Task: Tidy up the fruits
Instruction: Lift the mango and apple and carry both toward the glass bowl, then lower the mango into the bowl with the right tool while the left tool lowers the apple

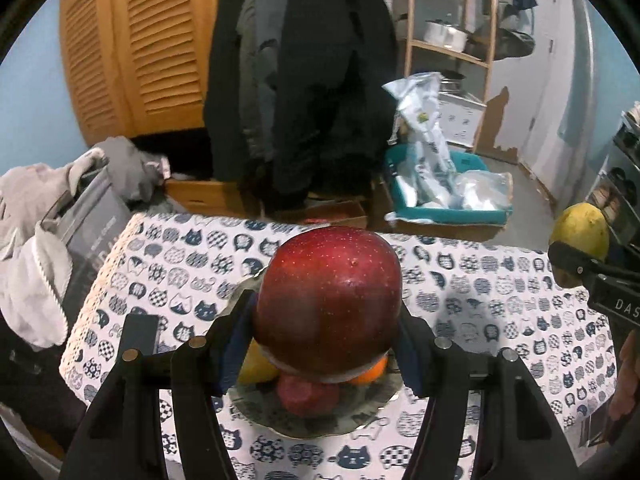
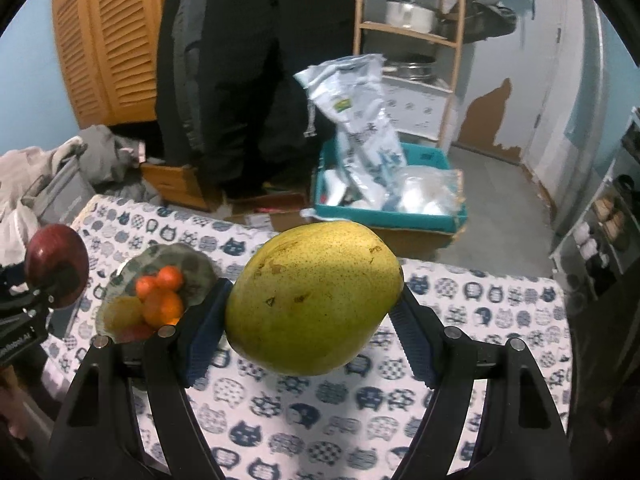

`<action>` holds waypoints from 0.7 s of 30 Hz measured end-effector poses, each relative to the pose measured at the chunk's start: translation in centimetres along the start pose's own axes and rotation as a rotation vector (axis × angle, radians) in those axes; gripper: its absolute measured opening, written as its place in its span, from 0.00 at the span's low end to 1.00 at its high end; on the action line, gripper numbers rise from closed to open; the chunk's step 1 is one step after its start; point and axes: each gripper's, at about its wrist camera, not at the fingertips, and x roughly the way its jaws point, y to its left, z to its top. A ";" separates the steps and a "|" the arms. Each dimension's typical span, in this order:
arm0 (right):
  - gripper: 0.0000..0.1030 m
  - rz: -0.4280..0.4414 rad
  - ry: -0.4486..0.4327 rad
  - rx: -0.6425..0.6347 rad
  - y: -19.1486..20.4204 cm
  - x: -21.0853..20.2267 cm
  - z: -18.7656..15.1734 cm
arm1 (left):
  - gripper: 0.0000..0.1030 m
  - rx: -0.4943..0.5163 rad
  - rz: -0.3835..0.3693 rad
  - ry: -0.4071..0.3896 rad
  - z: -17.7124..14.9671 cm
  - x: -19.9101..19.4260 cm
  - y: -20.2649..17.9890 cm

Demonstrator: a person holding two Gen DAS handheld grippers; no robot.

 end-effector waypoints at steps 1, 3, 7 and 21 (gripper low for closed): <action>0.76 0.013 0.006 -0.001 0.6 0.5 0.2 | 0.63 -0.005 0.002 0.006 -0.1 0.3 0.4; 0.76 0.031 0.015 -0.008 1.5 1.3 0.3 | 0.63 -0.018 0.004 0.025 -0.5 1.2 1.3; 0.76 0.061 0.036 -0.030 3.7 3.0 0.6 | 0.63 -0.039 0.004 0.063 -1.4 2.9 2.9; 0.76 0.131 0.127 -0.076 9.0 8.9 0.8 | 0.63 -0.091 -0.007 0.187 -3.5 8.6 5.7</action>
